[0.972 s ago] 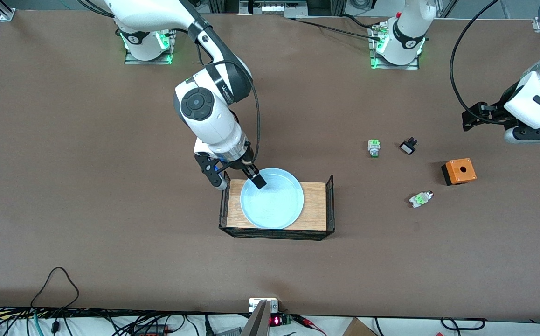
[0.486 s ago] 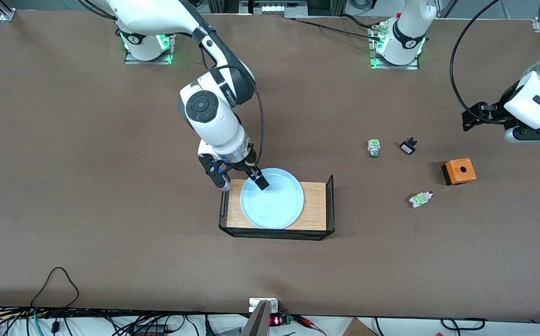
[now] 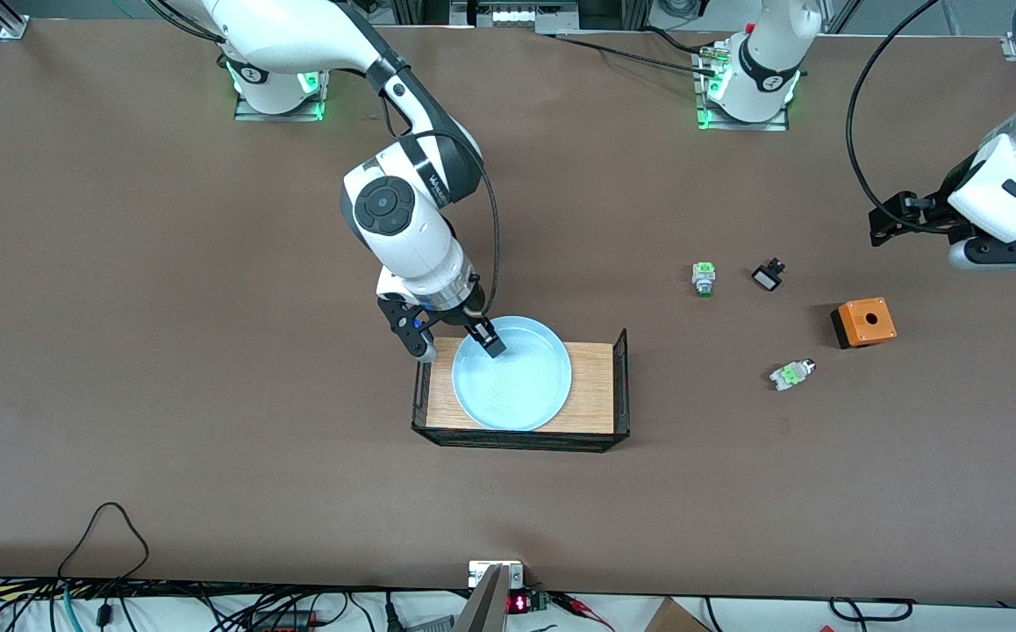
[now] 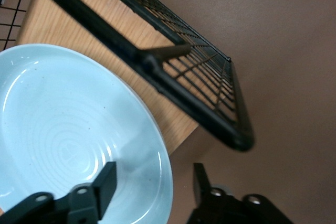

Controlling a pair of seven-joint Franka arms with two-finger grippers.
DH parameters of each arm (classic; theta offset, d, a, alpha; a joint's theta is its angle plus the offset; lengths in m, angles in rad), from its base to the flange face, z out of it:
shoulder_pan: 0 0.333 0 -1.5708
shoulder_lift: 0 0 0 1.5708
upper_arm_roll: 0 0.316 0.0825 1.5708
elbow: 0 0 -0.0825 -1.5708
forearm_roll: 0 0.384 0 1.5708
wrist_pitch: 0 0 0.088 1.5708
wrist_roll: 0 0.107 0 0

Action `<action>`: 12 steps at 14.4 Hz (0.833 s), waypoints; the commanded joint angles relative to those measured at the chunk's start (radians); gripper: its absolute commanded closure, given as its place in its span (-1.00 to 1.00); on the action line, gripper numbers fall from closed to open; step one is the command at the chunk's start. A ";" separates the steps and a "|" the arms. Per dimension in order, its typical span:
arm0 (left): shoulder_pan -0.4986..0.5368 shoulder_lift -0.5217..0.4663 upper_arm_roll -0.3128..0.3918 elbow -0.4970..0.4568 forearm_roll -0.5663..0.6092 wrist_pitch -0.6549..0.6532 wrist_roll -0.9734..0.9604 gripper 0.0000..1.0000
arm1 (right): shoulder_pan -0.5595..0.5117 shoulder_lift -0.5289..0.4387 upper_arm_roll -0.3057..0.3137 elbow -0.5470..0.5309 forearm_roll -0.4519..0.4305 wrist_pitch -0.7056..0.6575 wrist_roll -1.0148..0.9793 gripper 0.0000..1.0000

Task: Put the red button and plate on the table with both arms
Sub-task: 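Close the right gripper on the rim of the light blue plate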

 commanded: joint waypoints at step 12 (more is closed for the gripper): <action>-0.007 -0.015 0.008 -0.007 -0.019 -0.029 0.001 -1.00 | 0.019 0.004 -0.009 0.027 0.010 0.015 -0.010 1.00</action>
